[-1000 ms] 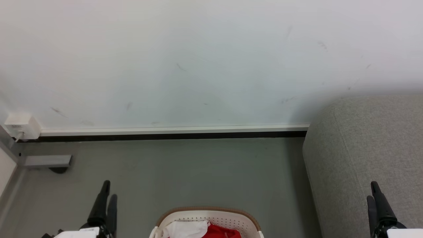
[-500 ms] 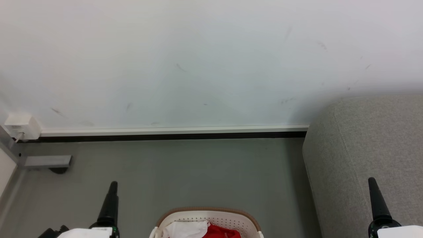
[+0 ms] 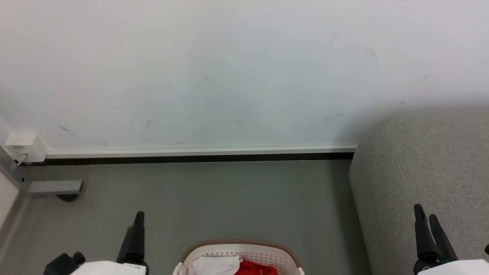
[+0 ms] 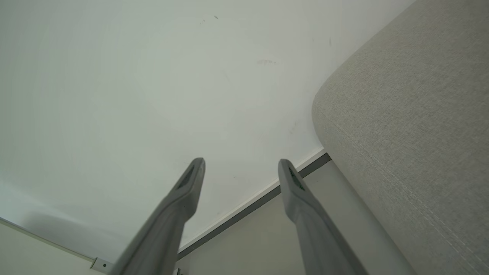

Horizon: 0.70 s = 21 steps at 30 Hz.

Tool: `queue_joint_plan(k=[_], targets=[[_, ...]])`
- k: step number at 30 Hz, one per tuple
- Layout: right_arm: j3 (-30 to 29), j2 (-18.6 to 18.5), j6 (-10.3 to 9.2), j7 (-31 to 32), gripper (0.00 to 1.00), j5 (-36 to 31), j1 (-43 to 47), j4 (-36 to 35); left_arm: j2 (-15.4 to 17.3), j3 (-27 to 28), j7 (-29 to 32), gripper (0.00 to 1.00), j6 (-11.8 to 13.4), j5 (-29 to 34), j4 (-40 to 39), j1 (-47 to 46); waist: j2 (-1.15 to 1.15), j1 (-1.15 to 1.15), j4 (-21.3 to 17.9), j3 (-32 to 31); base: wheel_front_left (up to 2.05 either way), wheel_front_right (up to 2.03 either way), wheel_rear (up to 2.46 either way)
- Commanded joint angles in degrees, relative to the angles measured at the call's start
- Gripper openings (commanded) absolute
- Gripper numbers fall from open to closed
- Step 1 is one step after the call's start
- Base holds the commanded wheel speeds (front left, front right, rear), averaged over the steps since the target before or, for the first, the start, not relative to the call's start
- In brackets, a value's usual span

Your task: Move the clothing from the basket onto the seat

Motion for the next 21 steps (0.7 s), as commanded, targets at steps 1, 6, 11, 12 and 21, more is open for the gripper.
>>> queue_joint_plan(k=[1, 6, 11, 12, 21], targets=[[0.3, -0.7, 0.20, -0.6, 1.00, -3.3, -0.4, -0.8, 0.8, -0.2, -0.6, 1.00, 0.3, 3.4, -0.4, -0.9, 0.00, -0.01, 0.0, 0.0, 0.00, 0.00, 0.00], [1.2, -1.1, 0.21, -1.5, 1.00, -9.7, -0.2, 0.0, 1.4, -0.7, -1.5, 1.00, 1.1, 10.7, -0.7, -0.4, 0.00, -0.01, -0.1, -0.1, 0.00, 0.00, 0.00], [2.3, -1.6, 0.23, -2.3, 1.00, -14.0, -0.6, 0.9, 2.1, -1.6, -2.3, 1.00, 1.8, 16.5, -1.3, -0.2, 0.00, -0.01, -0.2, -0.1, 0.00, 0.00, 0.00], [2.7, -1.7, 0.23, -2.4, 1.00, -14.9, -0.8, 1.2, 2.1, -1.8, -2.4, 1.00, 1.9, 17.7, -1.4, -0.1, 0.00, -0.01, -0.2, -0.1, 0.00, 0.00, 0.00], [4.9, -2.7, 0.26, -3.9, 1.00, -22.0, -1.9, 2.9, 3.4, -2.5, -3.9, 1.00, 2.5, 26.5, -1.7, 0.7, 0.00, -0.01, -0.2, -0.1, 0.00, 0.00, 0.00]])
